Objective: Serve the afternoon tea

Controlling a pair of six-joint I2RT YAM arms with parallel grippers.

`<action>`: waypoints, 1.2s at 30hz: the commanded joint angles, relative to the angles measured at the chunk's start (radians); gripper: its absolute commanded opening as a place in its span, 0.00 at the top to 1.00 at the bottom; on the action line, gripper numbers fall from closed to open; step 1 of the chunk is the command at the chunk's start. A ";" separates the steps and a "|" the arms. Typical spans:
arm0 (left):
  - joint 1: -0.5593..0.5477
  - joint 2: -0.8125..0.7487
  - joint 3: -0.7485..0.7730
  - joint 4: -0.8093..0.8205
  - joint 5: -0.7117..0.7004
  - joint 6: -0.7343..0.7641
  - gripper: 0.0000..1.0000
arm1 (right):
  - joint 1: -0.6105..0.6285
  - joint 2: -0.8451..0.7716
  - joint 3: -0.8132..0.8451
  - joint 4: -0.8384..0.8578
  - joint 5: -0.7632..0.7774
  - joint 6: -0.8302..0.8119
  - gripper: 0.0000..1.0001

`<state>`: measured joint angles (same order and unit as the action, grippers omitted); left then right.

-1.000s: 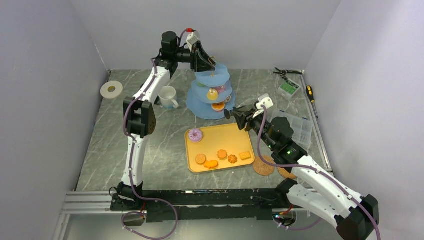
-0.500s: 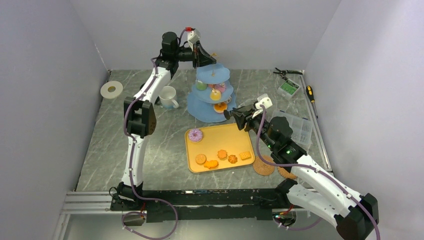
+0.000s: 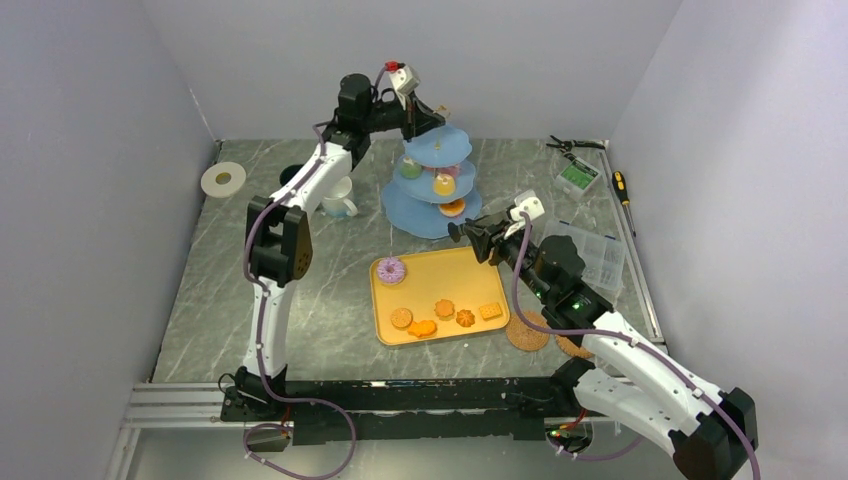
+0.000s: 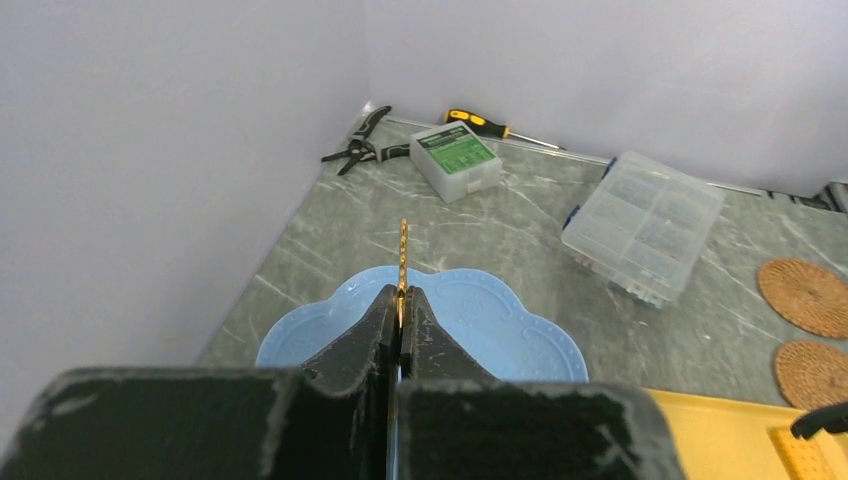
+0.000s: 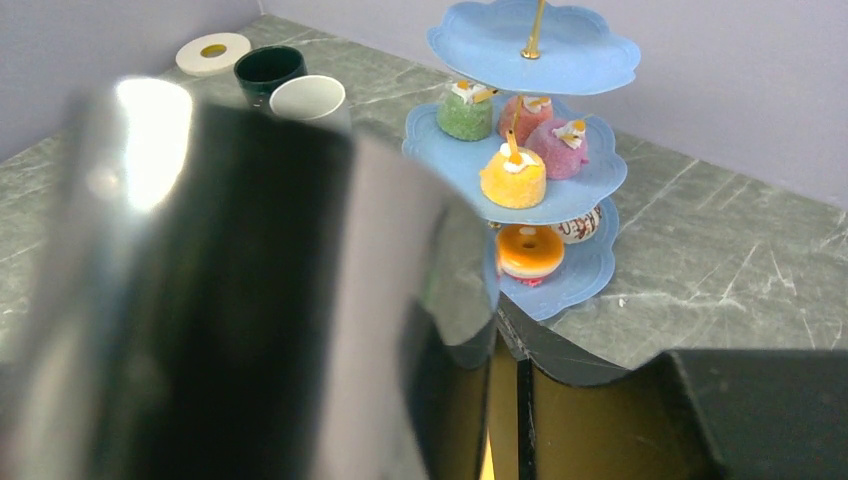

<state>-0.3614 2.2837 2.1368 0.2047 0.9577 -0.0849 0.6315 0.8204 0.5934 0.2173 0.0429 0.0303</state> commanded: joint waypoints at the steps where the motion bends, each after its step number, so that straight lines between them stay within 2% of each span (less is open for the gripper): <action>1: -0.035 -0.166 -0.065 0.137 -0.170 0.104 0.97 | -0.004 -0.030 -0.001 0.039 -0.001 0.011 0.50; 11: -0.116 -0.331 -0.293 0.176 -0.476 0.186 0.97 | -0.006 -0.049 -0.008 0.016 0.000 0.009 0.50; 15: -0.141 -0.373 -0.334 0.183 -0.582 0.177 0.97 | -0.004 -0.044 -0.006 0.011 -0.004 0.008 0.50; 22: -0.169 -0.402 -0.398 0.224 -0.717 0.133 0.97 | -0.005 -0.035 -0.015 0.009 -0.033 0.012 0.50; 31: -0.216 -0.429 -0.521 0.272 -0.827 0.188 0.94 | -0.004 -0.008 -0.039 0.026 -0.113 0.039 0.50; 33: -0.218 -0.428 -0.523 0.263 -0.844 0.181 0.91 | -0.003 0.004 -0.041 0.038 -0.127 0.046 0.50; 36: -0.218 -0.435 -0.526 0.249 -0.853 0.173 0.74 | -0.001 0.033 -0.043 0.067 -0.154 0.060 0.50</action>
<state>-0.5728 1.9343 1.6035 0.3599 0.1520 0.0830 0.6308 0.8307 0.5537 0.1902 -0.0574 0.0589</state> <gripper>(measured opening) 0.150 0.505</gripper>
